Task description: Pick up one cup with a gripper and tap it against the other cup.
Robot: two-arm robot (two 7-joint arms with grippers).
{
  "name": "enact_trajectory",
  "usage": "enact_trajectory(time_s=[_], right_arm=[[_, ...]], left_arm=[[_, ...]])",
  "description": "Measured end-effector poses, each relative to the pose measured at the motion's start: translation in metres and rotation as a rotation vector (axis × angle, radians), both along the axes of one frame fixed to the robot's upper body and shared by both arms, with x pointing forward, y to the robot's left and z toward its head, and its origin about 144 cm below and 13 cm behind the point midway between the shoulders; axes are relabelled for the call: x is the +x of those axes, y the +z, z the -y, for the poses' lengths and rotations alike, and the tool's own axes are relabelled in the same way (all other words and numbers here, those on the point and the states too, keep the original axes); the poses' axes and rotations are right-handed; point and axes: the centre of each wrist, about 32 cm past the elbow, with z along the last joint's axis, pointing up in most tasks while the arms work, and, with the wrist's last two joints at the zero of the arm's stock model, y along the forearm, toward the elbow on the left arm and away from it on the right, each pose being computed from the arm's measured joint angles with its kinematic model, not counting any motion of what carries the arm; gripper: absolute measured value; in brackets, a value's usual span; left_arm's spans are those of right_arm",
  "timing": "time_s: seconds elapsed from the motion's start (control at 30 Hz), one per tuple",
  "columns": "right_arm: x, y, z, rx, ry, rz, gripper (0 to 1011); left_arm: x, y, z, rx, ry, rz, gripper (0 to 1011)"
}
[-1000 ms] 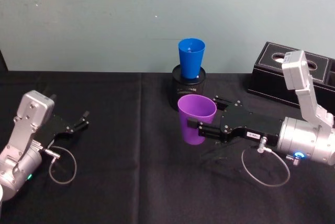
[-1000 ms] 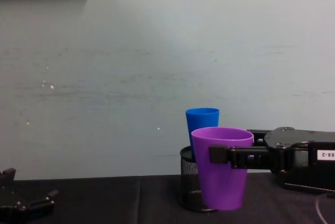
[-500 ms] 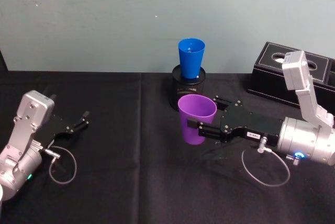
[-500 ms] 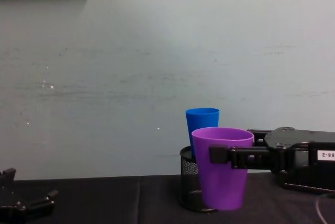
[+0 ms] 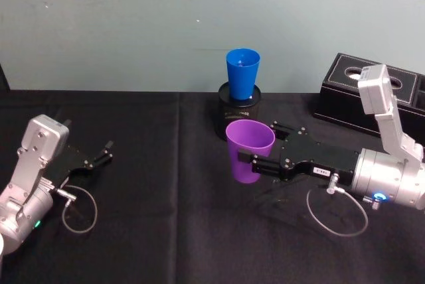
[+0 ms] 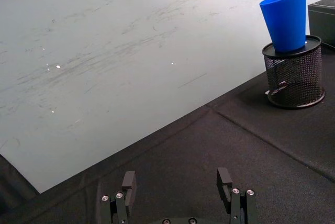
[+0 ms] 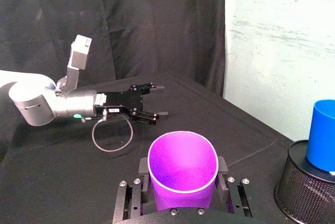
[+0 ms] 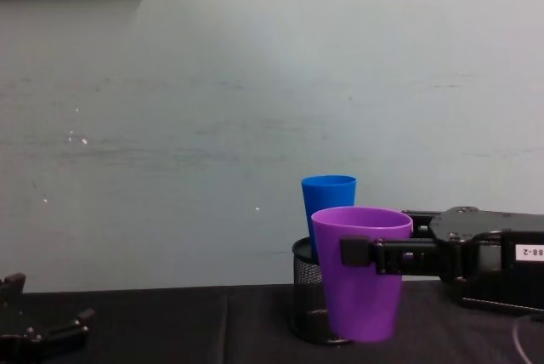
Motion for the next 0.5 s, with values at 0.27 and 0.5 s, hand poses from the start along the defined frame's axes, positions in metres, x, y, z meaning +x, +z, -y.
enact_trajectory(time_s=[0.27,0.5], right_arm=[[0.0000,0.0000,0.0000,0.000,0.000,0.000,729],[0.0000,0.0000,0.0000,0.000,0.000,0.000,729]], left_arm=[[0.0000,0.0000,0.0000,0.000,0.000,0.000,1012],[0.0000,0.0000,0.0000,0.000,0.000,0.000,1011]])
